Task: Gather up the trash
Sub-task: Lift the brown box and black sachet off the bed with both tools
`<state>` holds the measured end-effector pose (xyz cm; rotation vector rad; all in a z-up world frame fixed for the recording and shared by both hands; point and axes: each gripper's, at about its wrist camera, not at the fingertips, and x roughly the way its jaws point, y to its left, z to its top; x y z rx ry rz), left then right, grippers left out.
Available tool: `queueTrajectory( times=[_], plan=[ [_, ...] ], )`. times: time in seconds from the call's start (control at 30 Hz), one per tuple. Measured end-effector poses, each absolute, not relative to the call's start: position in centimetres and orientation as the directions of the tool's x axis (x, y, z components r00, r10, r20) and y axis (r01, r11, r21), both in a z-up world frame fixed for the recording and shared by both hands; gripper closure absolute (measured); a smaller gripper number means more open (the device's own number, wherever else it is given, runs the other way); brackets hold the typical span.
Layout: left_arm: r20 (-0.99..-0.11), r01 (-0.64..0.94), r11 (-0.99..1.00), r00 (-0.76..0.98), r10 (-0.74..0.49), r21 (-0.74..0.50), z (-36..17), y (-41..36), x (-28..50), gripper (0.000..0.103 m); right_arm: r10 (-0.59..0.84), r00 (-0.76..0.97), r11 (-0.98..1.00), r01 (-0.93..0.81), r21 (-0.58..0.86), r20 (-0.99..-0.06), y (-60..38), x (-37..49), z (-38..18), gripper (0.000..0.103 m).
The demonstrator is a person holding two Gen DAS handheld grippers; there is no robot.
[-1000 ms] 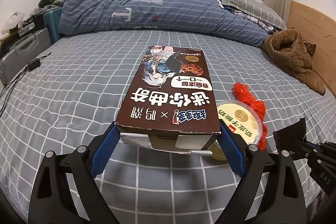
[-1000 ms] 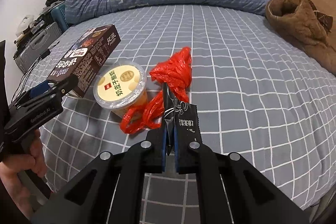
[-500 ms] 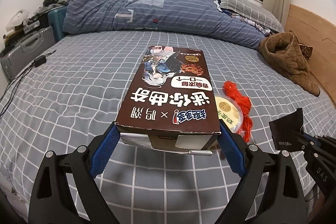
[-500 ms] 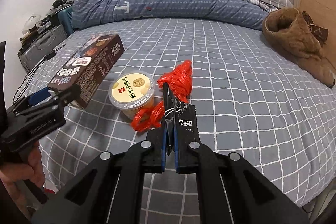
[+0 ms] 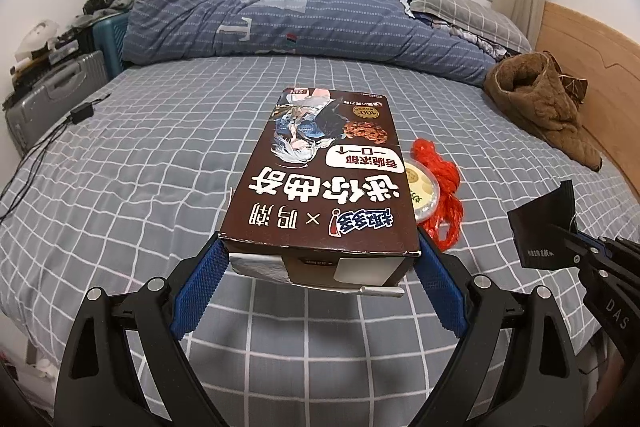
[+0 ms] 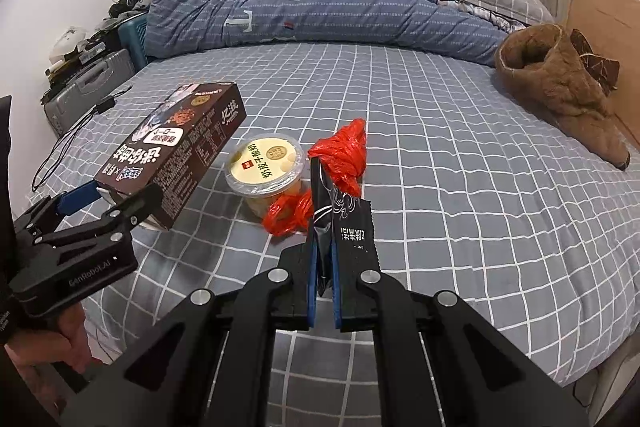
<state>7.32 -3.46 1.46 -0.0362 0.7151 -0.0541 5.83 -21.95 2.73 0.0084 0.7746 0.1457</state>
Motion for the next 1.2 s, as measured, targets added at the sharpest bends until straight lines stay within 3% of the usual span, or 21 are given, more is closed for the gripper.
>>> queueTrajectory(
  times=[1.2],
  plan=[
    [-0.679,0.029,0.997,0.731,-0.073,-0.075,1.8,-3.3,0.2,0.015,0.149,0.694,0.987,-0.145,0.066,-0.704,-20.6,0.1,3.4,0.098]
  ],
)
